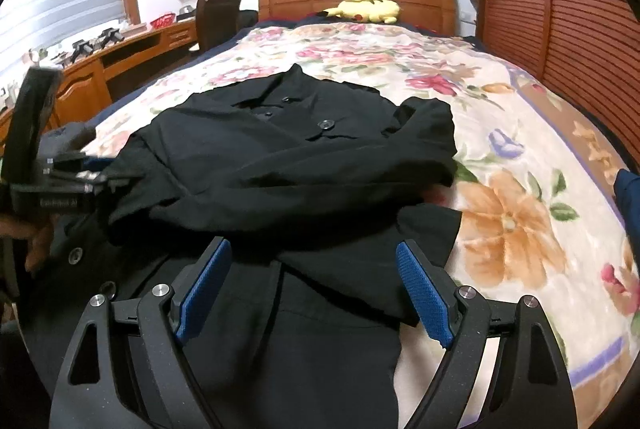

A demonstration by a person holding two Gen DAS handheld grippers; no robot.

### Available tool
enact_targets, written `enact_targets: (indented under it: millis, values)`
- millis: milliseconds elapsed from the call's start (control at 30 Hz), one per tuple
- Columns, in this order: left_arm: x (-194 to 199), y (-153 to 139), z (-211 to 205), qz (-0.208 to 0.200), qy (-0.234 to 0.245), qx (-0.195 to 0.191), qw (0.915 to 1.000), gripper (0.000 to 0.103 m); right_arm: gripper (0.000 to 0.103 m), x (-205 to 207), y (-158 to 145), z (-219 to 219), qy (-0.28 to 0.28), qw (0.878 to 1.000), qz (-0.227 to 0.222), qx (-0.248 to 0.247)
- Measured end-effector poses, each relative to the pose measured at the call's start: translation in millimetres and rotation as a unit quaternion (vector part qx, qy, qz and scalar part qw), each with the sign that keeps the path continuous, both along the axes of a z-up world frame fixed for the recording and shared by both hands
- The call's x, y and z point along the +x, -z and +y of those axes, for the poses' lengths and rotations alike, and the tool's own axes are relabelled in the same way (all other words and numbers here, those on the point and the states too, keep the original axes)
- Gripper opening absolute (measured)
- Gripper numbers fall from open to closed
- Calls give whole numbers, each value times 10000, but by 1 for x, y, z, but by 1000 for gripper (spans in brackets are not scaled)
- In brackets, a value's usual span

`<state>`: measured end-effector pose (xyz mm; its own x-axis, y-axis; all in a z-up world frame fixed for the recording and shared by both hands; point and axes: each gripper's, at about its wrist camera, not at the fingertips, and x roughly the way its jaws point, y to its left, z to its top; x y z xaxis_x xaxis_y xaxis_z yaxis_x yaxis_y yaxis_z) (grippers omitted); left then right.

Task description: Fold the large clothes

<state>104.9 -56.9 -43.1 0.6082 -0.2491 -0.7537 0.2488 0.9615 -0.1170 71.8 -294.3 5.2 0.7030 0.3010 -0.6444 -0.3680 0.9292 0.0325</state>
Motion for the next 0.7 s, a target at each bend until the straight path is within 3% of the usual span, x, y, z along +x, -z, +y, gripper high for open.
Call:
enact_targets:
  millis: [67,133,233,467,700]
  values:
    - [-4,2,-3,39,93,8,9999,42,86,2,0,-2,7,10000,12,37]
    - [-11,0,-7,-31,244,84,9997,26,86,2,0,-2,6,10000,10,38]
    - [-19,-8,-10,-209,301,233,9991,13,86,2,0,-2,2,10000,11,37]
    - [-31,-62,12,-1074,-129,560,9926,8,86,2,2,-4,20,10000,52,45]
    - [-37,-113,59,-1791,-805,656,9783,8,86,3,3,-4,18,10000,67,18]
